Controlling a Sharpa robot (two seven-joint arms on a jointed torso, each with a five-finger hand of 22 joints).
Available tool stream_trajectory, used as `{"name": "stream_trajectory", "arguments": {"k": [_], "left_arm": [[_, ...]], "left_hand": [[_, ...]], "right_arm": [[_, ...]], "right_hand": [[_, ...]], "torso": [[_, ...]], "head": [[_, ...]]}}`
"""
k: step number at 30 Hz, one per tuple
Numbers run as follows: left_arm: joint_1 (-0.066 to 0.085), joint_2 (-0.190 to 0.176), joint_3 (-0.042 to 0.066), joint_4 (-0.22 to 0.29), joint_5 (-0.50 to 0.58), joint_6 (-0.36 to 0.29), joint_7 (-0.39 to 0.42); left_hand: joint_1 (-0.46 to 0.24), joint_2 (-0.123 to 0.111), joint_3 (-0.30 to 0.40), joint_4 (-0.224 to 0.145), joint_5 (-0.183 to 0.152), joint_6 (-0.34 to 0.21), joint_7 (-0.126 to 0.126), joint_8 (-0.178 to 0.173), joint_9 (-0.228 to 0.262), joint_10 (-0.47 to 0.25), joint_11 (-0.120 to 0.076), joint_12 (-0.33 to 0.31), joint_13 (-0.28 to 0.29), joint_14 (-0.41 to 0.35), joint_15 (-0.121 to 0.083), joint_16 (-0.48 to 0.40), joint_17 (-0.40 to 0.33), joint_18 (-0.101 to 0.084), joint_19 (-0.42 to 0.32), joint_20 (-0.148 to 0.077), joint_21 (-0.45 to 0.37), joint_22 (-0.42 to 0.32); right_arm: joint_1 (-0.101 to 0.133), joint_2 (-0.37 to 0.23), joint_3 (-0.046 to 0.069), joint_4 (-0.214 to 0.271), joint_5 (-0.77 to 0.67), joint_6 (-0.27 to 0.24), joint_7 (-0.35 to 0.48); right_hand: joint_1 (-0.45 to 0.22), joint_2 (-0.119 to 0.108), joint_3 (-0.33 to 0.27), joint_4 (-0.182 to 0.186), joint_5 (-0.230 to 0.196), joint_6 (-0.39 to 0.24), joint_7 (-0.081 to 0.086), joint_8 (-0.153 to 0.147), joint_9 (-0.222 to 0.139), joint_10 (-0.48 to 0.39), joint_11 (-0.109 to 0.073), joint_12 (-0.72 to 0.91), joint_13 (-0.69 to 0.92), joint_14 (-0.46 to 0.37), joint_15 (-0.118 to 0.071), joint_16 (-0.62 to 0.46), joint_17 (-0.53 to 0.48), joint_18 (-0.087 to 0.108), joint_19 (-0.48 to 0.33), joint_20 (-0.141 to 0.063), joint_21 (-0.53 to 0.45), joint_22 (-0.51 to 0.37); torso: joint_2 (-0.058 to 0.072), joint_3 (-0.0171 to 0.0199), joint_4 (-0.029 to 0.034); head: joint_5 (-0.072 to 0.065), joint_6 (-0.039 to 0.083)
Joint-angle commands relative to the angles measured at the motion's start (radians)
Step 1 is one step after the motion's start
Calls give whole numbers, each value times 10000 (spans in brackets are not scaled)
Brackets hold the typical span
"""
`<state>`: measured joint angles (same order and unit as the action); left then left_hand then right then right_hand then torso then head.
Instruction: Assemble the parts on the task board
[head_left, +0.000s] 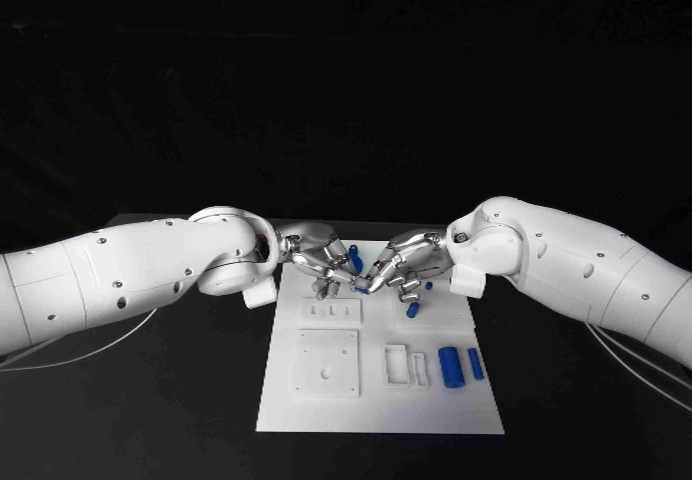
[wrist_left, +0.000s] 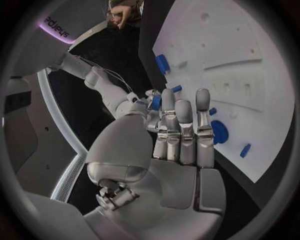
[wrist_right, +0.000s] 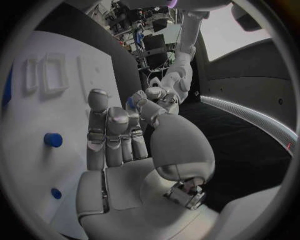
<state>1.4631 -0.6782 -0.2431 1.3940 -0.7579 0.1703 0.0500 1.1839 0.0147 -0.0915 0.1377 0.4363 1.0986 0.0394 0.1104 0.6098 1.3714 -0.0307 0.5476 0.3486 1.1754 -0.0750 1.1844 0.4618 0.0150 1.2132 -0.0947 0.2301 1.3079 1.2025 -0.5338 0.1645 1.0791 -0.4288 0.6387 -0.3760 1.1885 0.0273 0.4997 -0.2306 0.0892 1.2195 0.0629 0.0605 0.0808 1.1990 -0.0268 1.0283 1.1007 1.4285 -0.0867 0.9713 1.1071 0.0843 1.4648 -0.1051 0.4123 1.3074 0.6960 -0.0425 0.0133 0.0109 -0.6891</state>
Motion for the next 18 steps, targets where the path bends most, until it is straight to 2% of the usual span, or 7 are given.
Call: {"name": "stream_trajectory", "arguments": {"k": [1,5,8,18], "left_arm": [[-3,56,5,30,171,-61,177],[-3,80,5,34,186,-15,175],[-3,88,6,36,190,19,172],[-3,96,6,60,204,87,167]], "left_hand": [[131,222,41,-136,82,-30,-11,-38,-36,-65,-48,-13,-14,-50,-16,68,-17,-112,33,-7,-31,197],[524,471,208,-378,341,-43,-36,-35,-56,-63,-67,-21,-20,-44,-32,80,-14,-120,34,-23,-16,201],[678,547,286,-488,478,-50,-45,-26,-55,-60,-75,-29,-26,-39,-39,89,-11,-122,36,-31,-2,204],[1241,708,522,-893,526,-84,-67,29,-1,-31,-93,-56,-49,-28,-57,109,3,-125,20,-53,66,212]], "right_arm": [[-7,33,1,-4,55,30,56],[-13,48,0,-12,54,20,77],[-16,55,0,-18,53,11,91],[-29,53,0,-82,58,-172,232]], "right_hand": [[-9,74,43,-3,63,47,-10,39,576,-70,5,-21,10,-79,16,27,12,-59,134,-9,18,438],[-9,74,43,-3,63,47,-10,39,576,-70,5,-21,10,-79,16,27,12,-59,134,-9,18,438],[-14,72,50,-2,86,42,-8,37,583,-71,4,-19,13,-78,15,28,15,-55,132,-11,16,436],[-27,63,75,-11,161,38,-5,38,601,-64,4,-3,26,-72,11,38,31,-46,131,-13,31,435]], "torso": [[1,3,-2],[1,7,3],[0,7,5],[-3,-1,1]], "head": [[5,7],[2,9],[2,10],[3,4]]}}
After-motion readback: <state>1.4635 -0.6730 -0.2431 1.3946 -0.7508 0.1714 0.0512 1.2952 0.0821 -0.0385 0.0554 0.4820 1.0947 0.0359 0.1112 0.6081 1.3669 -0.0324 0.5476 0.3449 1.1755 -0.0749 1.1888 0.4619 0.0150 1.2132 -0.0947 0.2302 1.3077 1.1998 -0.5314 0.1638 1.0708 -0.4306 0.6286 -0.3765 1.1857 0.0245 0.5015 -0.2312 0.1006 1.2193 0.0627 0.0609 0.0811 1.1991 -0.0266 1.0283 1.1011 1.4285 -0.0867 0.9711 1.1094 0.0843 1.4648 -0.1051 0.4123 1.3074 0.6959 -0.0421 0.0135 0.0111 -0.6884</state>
